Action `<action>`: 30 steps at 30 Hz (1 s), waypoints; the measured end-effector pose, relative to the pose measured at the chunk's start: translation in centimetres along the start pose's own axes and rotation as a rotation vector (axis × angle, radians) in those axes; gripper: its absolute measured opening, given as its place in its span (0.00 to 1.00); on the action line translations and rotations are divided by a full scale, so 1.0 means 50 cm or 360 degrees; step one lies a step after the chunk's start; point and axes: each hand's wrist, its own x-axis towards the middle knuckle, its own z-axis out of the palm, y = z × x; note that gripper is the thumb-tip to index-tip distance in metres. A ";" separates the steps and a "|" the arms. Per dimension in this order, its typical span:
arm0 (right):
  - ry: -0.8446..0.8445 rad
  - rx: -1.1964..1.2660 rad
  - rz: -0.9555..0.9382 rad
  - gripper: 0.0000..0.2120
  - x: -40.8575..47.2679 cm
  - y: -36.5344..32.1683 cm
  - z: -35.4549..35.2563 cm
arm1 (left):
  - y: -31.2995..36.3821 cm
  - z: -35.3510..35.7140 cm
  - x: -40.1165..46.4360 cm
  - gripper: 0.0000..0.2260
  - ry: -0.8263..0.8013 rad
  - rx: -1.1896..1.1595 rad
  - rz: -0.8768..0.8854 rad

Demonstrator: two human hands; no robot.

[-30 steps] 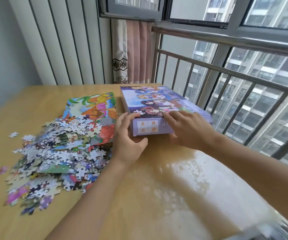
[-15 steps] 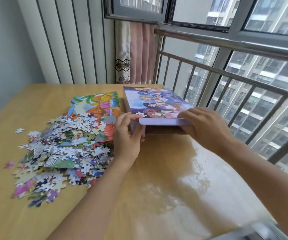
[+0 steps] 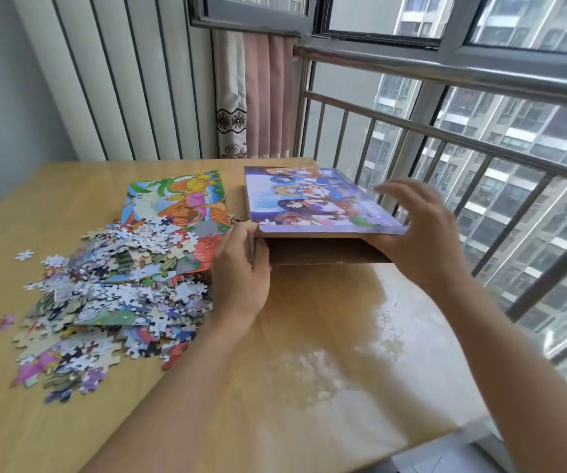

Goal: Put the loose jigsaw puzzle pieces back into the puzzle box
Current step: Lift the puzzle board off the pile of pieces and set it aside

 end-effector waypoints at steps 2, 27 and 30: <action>0.0402 0.0047 0.0396 0.37 -0.058 0.035 0.007 | 0.000 0.002 -0.001 0.05 0.0003 -0.0068 0.0001; 0.0509 0.0951 0.0504 0.23 -0.023 -0.113 -0.079 | 0.035 -0.080 -0.014 0.17 -0.0645 0.0504 -0.0232; -0.0004 0.1193 0.0363 0.13 0.036 -0.234 -0.059 | 0.033 -0.143 -0.013 0.13 -0.0789 0.0602 -0.0159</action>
